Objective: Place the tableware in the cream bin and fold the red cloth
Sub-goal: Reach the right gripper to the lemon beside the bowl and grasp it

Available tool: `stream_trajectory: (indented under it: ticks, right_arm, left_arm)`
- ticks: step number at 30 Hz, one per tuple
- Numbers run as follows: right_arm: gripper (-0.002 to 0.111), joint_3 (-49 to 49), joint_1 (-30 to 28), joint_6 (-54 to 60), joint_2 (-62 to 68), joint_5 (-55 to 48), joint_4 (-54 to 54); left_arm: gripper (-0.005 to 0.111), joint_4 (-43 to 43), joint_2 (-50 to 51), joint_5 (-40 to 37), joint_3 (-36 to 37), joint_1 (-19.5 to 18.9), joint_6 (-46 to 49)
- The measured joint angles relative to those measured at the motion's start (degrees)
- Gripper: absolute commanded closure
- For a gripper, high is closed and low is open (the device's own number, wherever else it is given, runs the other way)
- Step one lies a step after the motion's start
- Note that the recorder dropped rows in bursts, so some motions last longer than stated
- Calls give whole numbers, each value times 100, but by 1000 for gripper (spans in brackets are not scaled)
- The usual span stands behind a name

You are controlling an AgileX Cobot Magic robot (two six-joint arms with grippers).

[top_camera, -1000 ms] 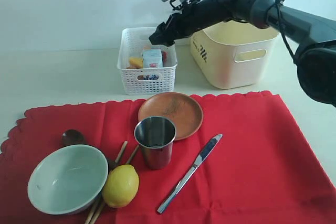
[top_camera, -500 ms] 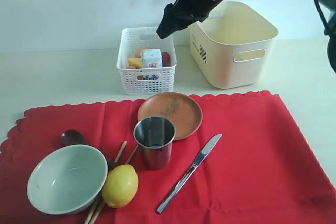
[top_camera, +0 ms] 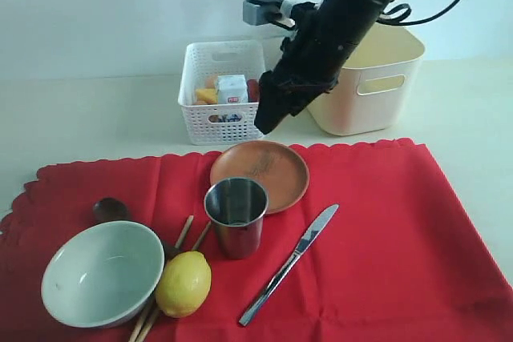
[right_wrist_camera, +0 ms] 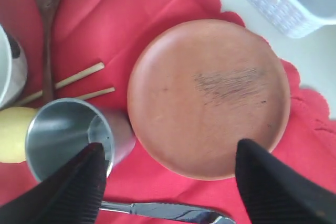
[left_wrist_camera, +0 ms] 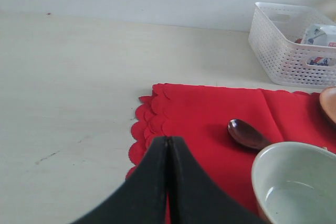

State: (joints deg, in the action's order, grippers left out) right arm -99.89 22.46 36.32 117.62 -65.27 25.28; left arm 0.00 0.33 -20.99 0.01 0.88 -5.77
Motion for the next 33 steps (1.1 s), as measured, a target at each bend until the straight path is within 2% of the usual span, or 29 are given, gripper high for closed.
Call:
stream_trajectory:
  ticks: [5, 8, 13, 20, 24, 29, 33]
  right_arm:
    - [42, 922, 317, 147, -853, 574, -26]
    - [42, 1657, 694, 183, -1496, 887, -37]
    - [42, 2574, 1701, 78, -2292, 1533, -142]
    - [42, 3080, 2906, -282, -2062, 2215, -703]
    - [42, 3092, 3133, -319, -1665, 2306, -885]
    - [32, 3092, 3172, -277, -1253, 2511, -1150]
    - [31, 3092, 3172, -252, -1060, 2645, -1379]
  left_arm:
    - [106, 0, 0, 0, 0, 0, 0]
    - [106, 0, 0, 0, 0, 0, 0]
    - [106, 0, 0, 0, 0, 0, 0]
    - [106, 0, 0, 0, 0, 0, 0]
    - [106, 0, 0, 0, 0, 0, 0]
    - [106, 0, 0, 0, 0, 0, 0]
    - [106, 0, 0, 0, 0, 0, 0]
